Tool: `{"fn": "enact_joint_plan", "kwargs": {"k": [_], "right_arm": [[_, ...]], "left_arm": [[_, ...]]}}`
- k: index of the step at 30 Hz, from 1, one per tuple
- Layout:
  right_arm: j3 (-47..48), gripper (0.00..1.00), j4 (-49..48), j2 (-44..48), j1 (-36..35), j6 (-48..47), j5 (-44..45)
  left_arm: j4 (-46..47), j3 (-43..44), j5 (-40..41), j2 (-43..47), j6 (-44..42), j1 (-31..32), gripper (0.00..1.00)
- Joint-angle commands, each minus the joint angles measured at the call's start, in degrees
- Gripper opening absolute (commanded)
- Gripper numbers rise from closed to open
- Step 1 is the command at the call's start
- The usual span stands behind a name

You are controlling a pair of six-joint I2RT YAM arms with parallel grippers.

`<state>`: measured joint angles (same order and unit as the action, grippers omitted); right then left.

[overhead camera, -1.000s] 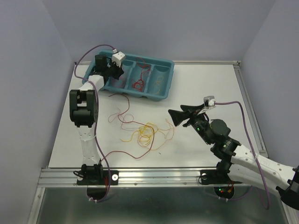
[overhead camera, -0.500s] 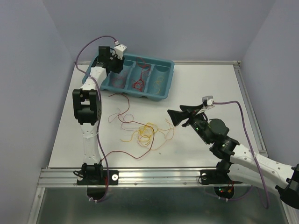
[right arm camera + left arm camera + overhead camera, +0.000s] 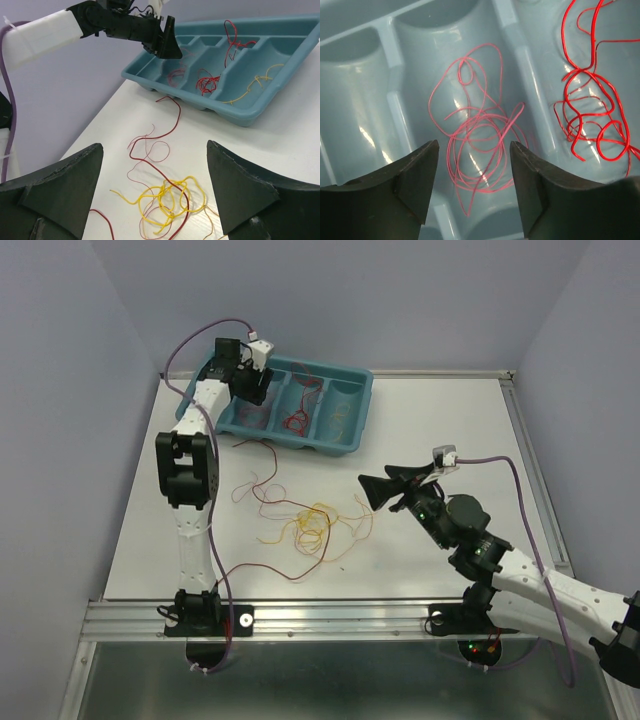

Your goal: Untangle the cables

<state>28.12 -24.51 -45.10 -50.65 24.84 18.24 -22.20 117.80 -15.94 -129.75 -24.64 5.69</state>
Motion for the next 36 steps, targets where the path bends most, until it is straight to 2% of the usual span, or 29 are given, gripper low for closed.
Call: {"fn": "enact_joint_plan", "kwargs": {"k": [1,3,4,5,9,10,12,16,17,19,21,22,23,25,29,36], "right_arm": [[-0.4,0.89,-3.0,-1.4,-0.1,-0.7,0.7],[0.8,0.91,-2.0,-3.2,-0.1,-0.8,0.1],[2.5,0.98,-0.5,-5.9,-0.1,-0.7,-0.7],[3.9,0.98,0.6,-7.6,-0.2,-0.8,-1.2],[11.2,0.98,6.7,-18.5,-0.2,-1.5,-6.1],[12.6,0.97,7.6,-22.7,-0.1,-2.3,-7.6],[16.4,0.95,10.5,-27.2,-0.1,-2.5,-10.4],[20.8,0.92,14.1,-35.7,-0.3,-3.8,-13.8],[21.3,0.91,14.1,-36.8,-0.6,-4.4,-16.3],[22.8,0.89,14.1,-39.8,-1.7,-6.0,-17.8],[23.6,0.87,14.1,-42.0,-3.6,-7.9,-17.9],[24.1,0.86,14.1,-42.7,-4.1,-8.1,-17.9],[24.6,0.86,14.1,-43.3,-4.5,-8.2,-17.1],[25.3,0.84,14.1,-45.0,-4.6,-8.2,-15.2],[26.4,0.82,14.0,-48.5,-4.6,-9.2,-14.3],[29.5,0.81,14.8,-54.9,-4.6,-7.4,-5.5]], "left_arm": [[1.2,-1.5,1.9,9.7,-1.3,-0.1,0.82],[0.8,-3.2,1.4,13.2,-2.5,0.0,0.99],[1.3,-6.6,1.2,14.9,-3.0,0.0,0.99],[1.5,-8.7,1.0,18.4,-3.7,0.0,0.99],[5.3,-22.6,0.2,30.0,-6.4,0.0,0.99],[7.1,-29.3,-0.4,32.7,-8.0,0.0,0.99],[8.7,-39.3,-3.7,41.2,-10.9,0.0,0.99],[8.9,-52.0,-10.9,54.7,-15.0,0.1,0.99],[8.6,-57.3,-11.8,57.0,-17.3,0.2,0.99],[7.6,-61.8,-12.3,63.2,-18.9,0.3,0.99],[5.2,-66.6,-13.6,67.8,-23.8,0.5,0.99],[1.3,-67.9,-14.9,69.2,-26.5,0.5,0.99],[-1.1,-69.9,-17.5,71.5,-32.9,0.8,0.98],[-5.8,-72.3,-19.0,73.4,-37.5,1.6,0.98],[-7.2,-75.1,-19.2,75.5,-42.7,4.1,0.96],[-7.3,-75.7,-22.3,68.3,-43.6,9.0,0.91]]}}
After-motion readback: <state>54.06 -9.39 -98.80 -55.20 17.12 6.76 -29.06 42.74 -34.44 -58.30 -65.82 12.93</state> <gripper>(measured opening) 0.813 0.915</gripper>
